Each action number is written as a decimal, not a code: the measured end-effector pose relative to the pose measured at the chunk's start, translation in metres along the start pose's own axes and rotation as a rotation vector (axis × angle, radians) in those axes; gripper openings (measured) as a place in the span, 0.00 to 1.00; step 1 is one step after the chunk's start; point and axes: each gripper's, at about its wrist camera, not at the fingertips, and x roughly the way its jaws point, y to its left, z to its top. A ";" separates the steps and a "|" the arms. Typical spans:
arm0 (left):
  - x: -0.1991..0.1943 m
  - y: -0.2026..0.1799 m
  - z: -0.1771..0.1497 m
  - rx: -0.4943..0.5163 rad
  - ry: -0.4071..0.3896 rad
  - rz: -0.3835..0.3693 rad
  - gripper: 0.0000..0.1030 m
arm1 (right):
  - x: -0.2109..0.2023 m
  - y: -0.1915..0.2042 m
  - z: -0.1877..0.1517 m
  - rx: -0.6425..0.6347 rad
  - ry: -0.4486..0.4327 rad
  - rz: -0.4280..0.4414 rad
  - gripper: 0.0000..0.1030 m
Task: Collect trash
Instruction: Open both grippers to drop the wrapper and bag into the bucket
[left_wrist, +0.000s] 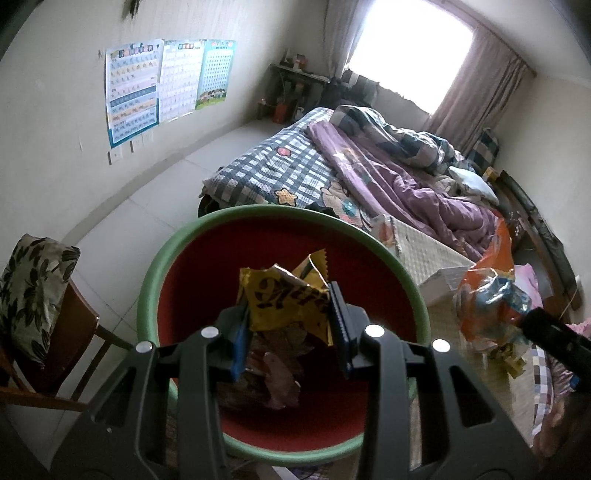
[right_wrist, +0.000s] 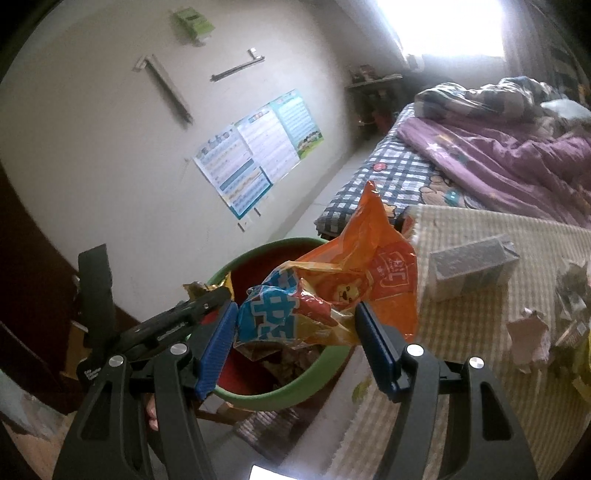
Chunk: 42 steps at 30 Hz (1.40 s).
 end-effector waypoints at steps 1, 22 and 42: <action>0.001 0.001 0.000 0.000 0.003 -0.001 0.34 | 0.003 0.002 0.001 -0.011 0.006 0.000 0.62; 0.012 0.011 0.007 -0.007 0.030 -0.002 0.35 | 0.050 0.039 0.000 -0.151 0.102 0.008 0.62; 0.008 0.017 0.004 -0.040 0.011 0.028 0.57 | 0.062 0.052 -0.011 -0.239 0.153 -0.017 0.67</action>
